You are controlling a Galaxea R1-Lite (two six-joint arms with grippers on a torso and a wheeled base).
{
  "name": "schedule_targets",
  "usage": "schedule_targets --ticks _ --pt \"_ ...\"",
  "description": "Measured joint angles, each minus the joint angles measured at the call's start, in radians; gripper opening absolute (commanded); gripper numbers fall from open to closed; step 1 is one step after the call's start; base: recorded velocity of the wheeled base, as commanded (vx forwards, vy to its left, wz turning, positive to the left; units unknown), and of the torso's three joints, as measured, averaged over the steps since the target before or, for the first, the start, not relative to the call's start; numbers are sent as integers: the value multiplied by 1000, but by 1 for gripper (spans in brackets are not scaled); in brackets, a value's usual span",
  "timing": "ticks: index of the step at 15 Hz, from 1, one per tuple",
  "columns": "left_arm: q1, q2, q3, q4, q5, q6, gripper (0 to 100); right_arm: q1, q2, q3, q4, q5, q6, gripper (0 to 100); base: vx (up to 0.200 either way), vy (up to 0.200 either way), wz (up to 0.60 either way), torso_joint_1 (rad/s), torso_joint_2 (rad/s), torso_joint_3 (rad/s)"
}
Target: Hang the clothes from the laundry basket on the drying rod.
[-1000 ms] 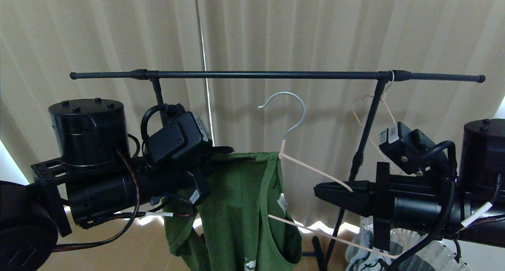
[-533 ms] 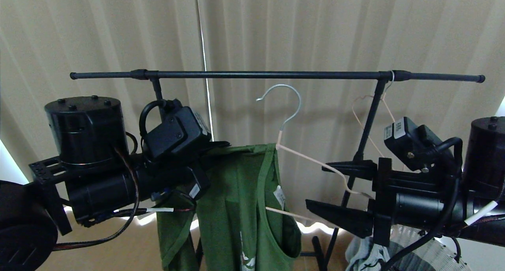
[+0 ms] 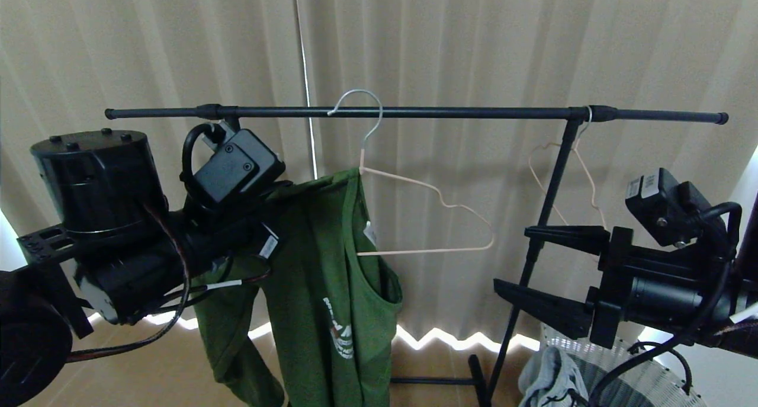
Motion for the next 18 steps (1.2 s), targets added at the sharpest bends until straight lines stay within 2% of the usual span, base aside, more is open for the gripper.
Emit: schedule_targets --ticks 2,6,10,13,18 --pt "0 -1 -23 -1 98 -16 0 0 -21 47 -1 1 0 100 0 0 0 0 0 0" --pt "-50 0 -85 -2 107 -136 0 40 -27 102 8 4 8 100 0 0 0 0 0 0" --pt "-93 0 -136 -3 104 -153 0 70 28 93 -17 3 65 100 0 0 0 0 0 0" --pt "-108 -1 -144 -4 101 -168 0 71 69 81 -84 -12 96 100 0 0 0 0 0 0" --pt "-148 -6 -141 -30 99 -170 0 97 223 60 -322 -124 160 100 0 0 0 0 0 0"
